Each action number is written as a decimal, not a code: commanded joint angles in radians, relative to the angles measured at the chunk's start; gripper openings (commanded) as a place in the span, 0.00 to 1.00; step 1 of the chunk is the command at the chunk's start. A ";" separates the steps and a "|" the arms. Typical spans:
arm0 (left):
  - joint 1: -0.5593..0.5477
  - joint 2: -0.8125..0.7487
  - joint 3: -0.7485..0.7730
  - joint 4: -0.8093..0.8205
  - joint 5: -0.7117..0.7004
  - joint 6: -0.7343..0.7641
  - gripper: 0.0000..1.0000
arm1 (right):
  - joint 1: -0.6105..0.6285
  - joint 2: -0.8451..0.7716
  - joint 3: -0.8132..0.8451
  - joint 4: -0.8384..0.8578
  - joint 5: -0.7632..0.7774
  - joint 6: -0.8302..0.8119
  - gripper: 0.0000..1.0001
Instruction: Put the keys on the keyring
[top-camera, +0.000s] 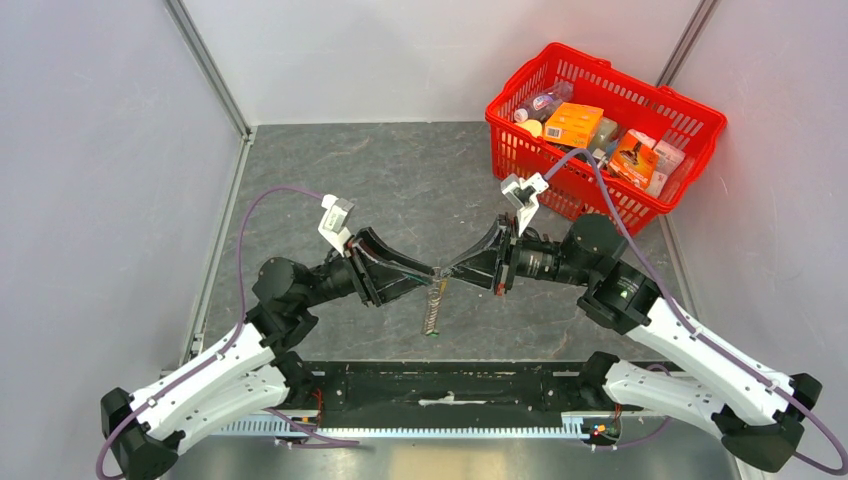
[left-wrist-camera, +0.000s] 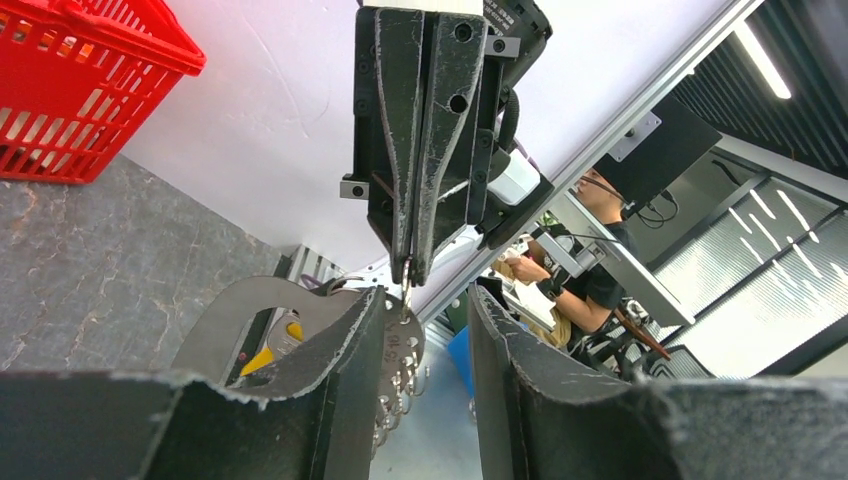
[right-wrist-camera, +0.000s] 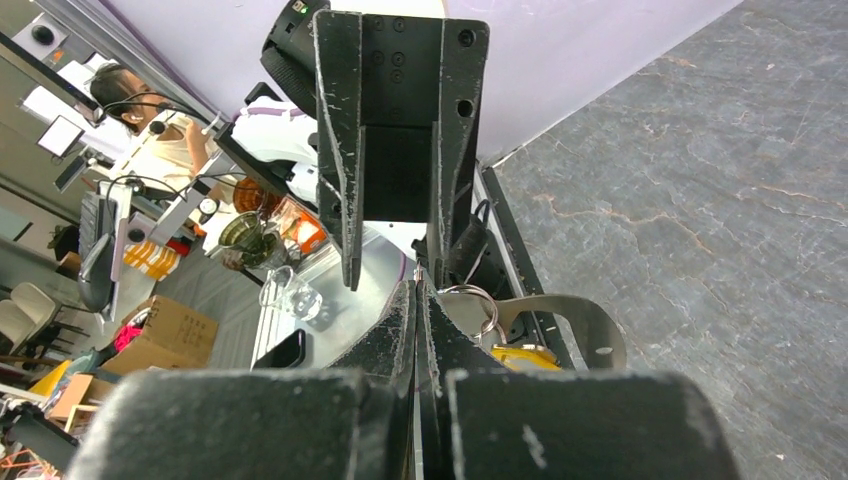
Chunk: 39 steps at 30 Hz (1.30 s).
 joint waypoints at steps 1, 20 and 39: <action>-0.001 -0.009 0.030 0.050 -0.002 -0.031 0.42 | 0.012 -0.020 0.000 0.064 0.030 -0.023 0.00; -0.001 0.003 0.026 0.084 0.023 -0.052 0.28 | 0.027 -0.002 0.001 0.119 0.048 -0.013 0.00; -0.001 0.012 0.019 0.117 0.024 -0.065 0.02 | 0.046 -0.014 -0.008 0.130 0.051 -0.023 0.00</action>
